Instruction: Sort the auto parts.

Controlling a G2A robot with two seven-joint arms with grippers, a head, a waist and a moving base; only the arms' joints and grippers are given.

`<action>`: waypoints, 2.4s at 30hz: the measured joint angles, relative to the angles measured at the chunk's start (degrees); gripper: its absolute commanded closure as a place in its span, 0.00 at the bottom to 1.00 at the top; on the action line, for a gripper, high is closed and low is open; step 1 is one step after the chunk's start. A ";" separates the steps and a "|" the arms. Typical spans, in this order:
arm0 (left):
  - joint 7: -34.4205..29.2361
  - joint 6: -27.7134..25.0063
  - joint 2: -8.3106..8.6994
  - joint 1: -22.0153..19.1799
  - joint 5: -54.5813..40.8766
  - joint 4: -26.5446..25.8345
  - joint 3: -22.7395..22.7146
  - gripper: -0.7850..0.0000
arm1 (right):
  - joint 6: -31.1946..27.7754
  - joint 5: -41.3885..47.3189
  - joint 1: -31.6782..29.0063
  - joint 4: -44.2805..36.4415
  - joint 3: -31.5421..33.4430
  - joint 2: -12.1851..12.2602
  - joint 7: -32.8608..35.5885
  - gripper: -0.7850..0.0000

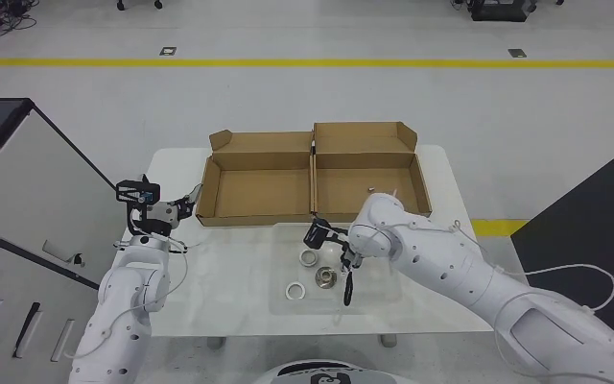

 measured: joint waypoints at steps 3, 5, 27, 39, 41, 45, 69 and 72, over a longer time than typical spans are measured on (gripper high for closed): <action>0.00 0.00 0.00 0.00 0.00 0.00 0.00 0.00 | 0.22 -0.64 0.27 0.84 -0.54 -0.41 -0.37 0.56; 0.00 0.00 0.00 0.00 0.00 0.00 0.00 0.00 | 0.42 -0.88 0.44 1.37 -0.80 -0.69 -0.62 0.58; 0.00 0.00 0.00 0.00 0.00 0.00 0.00 0.00 | 1.44 -1.50 0.43 3.93 -0.78 -2.06 -0.84 1.00; 0.00 0.00 0.00 0.00 0.00 0.00 0.00 0.00 | 4.86 1.40 -0.82 -5.43 3.92 -0.56 2.52 1.00; 0.00 0.00 0.00 0.00 0.00 0.00 0.00 0.00 | 6.22 3.09 -1.20 -8.77 5.90 0.44 2.48 1.00; 0.00 0.00 0.00 0.00 0.00 0.00 0.00 0.00 | 8.39 8.03 -2.12 -15.56 10.29 2.87 2.47 1.00; 0.00 0.00 0.00 0.00 0.00 0.00 0.00 0.00 | 2.05 38.02 -8.50 -19.91 30.61 9.75 1.70 1.00; 0.00 0.00 0.00 0.00 0.00 0.00 0.00 0.00 | 2.48 39.66 -9.10 -19.17 31.47 9.72 0.03 1.00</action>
